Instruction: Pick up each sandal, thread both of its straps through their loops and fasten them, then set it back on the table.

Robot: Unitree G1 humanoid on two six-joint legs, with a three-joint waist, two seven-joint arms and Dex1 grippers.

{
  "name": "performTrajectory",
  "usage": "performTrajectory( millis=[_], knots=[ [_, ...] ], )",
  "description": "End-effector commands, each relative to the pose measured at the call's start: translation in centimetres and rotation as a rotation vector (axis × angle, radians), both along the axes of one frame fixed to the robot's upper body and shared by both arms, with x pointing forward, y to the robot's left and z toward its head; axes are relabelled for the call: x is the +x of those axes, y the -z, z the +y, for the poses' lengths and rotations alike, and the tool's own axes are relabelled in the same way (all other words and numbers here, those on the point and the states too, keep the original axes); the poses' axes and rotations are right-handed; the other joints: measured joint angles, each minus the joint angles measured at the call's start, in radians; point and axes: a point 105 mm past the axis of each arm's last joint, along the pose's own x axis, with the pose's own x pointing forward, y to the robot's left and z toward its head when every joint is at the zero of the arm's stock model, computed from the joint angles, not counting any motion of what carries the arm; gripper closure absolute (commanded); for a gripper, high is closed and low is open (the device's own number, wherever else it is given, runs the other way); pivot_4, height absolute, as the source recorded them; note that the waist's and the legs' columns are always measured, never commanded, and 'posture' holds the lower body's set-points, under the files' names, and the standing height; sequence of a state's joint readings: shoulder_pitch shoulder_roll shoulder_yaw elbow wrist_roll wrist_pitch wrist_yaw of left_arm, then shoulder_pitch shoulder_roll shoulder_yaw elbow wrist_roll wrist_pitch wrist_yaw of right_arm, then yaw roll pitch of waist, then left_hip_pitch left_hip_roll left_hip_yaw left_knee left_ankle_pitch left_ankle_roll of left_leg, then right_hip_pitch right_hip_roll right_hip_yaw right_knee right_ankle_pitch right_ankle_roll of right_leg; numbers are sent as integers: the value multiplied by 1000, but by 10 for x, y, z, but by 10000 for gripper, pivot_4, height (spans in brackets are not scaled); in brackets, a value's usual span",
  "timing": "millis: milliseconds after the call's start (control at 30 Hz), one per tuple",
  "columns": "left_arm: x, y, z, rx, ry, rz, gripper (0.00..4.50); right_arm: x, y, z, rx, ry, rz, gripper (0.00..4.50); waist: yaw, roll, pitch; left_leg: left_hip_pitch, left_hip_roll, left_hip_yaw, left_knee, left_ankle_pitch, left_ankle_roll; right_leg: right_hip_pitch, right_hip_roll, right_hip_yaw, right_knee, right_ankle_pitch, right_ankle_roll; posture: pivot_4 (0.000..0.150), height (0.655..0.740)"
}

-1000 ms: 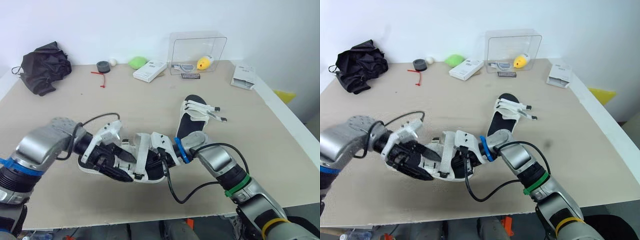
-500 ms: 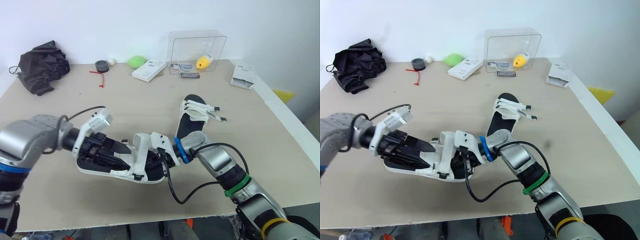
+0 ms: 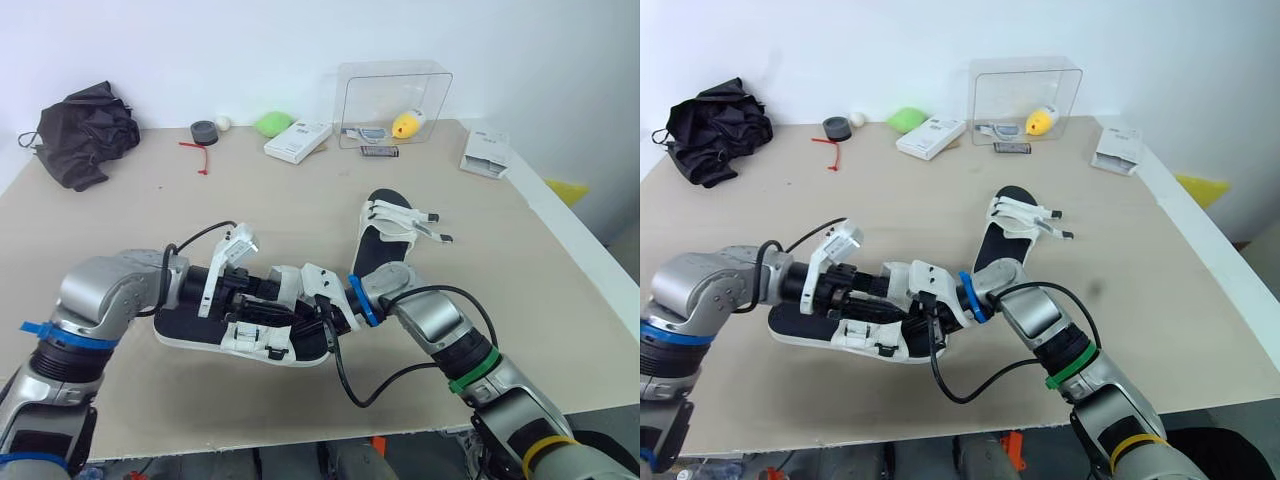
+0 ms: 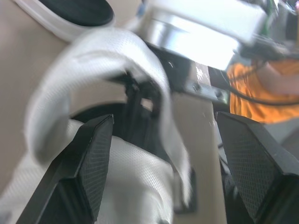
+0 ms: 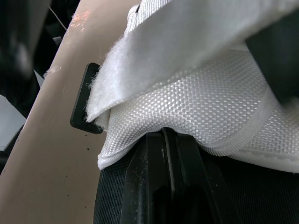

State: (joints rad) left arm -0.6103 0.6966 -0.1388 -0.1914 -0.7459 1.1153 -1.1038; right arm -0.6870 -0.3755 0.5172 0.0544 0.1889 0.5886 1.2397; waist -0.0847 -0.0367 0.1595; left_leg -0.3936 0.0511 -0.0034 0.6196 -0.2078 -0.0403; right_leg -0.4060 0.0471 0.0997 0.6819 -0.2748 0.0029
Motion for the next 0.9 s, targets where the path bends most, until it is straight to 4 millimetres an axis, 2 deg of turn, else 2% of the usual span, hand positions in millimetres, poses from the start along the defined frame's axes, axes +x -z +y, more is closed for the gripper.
performTrajectory(
  millis=[33, 200, 233, 567, 767, 900],
  knots=[
    [2, -13, -2, -21, 13, -37, 17332, 1, 29, -10, -107, 64, 57, 45000, 0, 0, 0, 0, 0, 0, 0, 0, 0, 0, 0, 0, 0, 0, 0, 1500, 7400],
    [-2, -11, 0, 0, 30, -43, 42316, 1, 29, -11, -106, 66, 58, 45000, 0, 0, 0, 0, 0, 0, 0, 0, 0, 0, 0, 0, 0, 0, 0, 1500, 7400],
    [-3, -11, 0, 7, 37, -45, 44729, 1, 29, -11, -106, 66, 58, 45000, 0, 0, 0, 0, 0, 0, 0, 0, 0, 0, 0, 0, 0, 0, 0, 1500, 7400],
    [-32, 13, 8, 128, 178, -45, 44729, 1, 28, -11, -107, 64, 55, 45000, -1, 0, 0, 0, 0, 0, 0, 0, 0, 0, 0, 0, 0, 0, 0, 1500, 7400],
    [-27, 27, 6, 155, 146, -121, 44729, 1, 29, -10, -106, 62, 56, 45000, -1, 0, 0, 1, 0, 0, 0, 0, 0, 0, 0, 0, 0, 0, 0, 1500, 7400],
    [3, 23, 0, 133, 19, -250, 44729, 0, 29, -10, -105, 61, 57, 45000, 0, 0, -1, 1, 0, 0, 0, 0, 0, 1, 0, 0, 0, 0, 0, 1500, 7400]
  ],
)
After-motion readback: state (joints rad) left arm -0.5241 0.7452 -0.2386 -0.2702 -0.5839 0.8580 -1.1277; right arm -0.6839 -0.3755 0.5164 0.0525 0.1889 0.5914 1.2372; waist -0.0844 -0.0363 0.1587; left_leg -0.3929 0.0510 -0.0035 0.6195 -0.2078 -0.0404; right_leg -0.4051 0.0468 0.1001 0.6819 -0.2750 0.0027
